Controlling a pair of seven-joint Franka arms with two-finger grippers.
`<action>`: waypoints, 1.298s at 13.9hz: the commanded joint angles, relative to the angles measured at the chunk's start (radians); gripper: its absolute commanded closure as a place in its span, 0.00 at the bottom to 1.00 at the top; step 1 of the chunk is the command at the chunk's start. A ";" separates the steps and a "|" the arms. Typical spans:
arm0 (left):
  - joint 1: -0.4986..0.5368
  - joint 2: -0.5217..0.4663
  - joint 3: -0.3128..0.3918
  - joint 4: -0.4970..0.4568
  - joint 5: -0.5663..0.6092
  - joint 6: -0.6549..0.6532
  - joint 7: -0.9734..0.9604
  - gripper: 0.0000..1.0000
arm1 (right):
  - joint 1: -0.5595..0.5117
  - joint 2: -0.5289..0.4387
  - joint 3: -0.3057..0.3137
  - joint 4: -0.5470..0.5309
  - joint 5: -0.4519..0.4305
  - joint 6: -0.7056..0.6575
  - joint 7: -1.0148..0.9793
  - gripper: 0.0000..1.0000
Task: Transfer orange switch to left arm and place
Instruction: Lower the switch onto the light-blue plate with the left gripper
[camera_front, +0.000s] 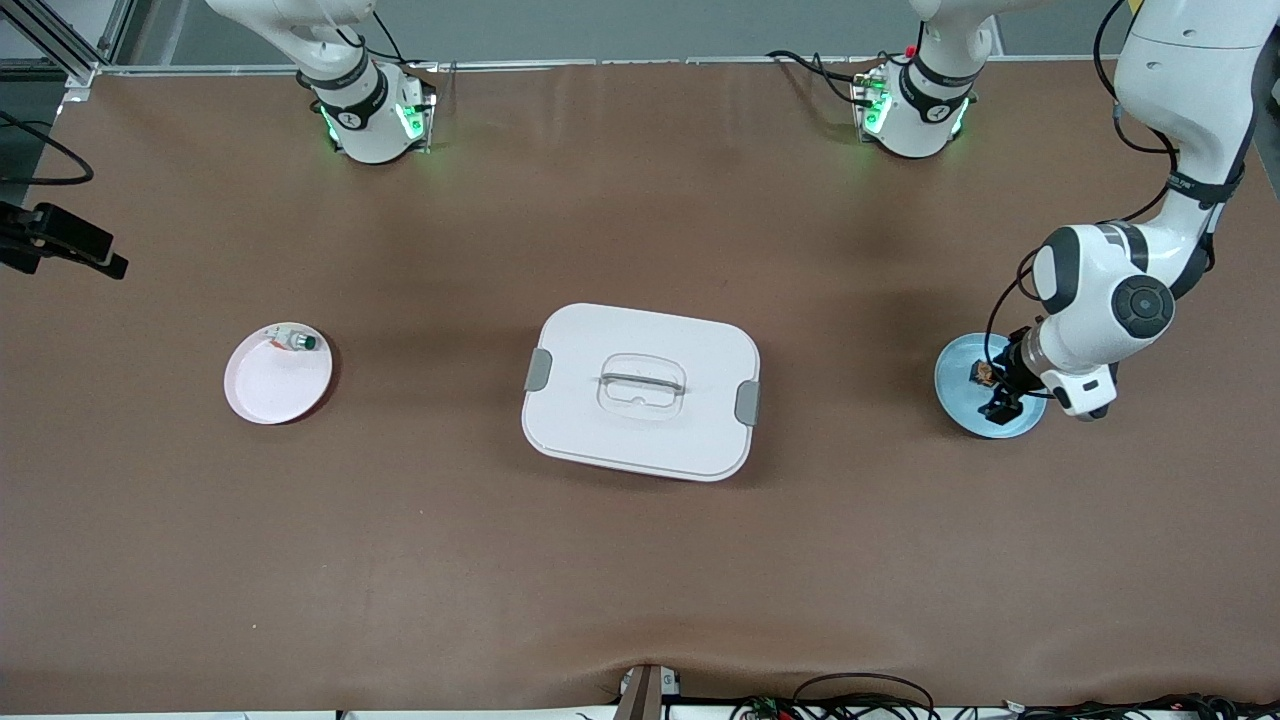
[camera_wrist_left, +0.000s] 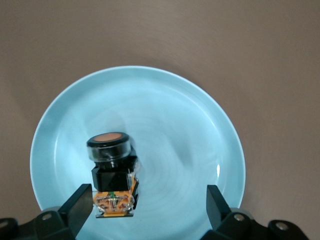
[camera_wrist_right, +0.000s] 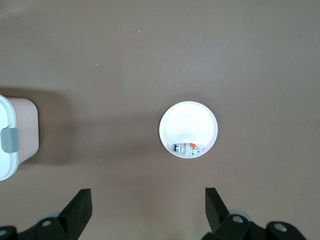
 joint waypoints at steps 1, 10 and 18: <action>-0.004 -0.050 -0.009 -0.039 -0.025 -0.003 0.254 0.00 | 0.008 -0.018 0.001 -0.014 0.005 0.016 0.013 0.00; -0.030 -0.091 -0.009 -0.075 -0.045 -0.003 0.989 0.00 | 0.037 -0.015 0.001 -0.013 -0.008 0.043 0.012 0.00; -0.053 -0.148 -0.011 -0.069 -0.089 -0.003 1.133 0.00 | 0.028 -0.015 -0.006 -0.016 -0.010 0.030 0.012 0.00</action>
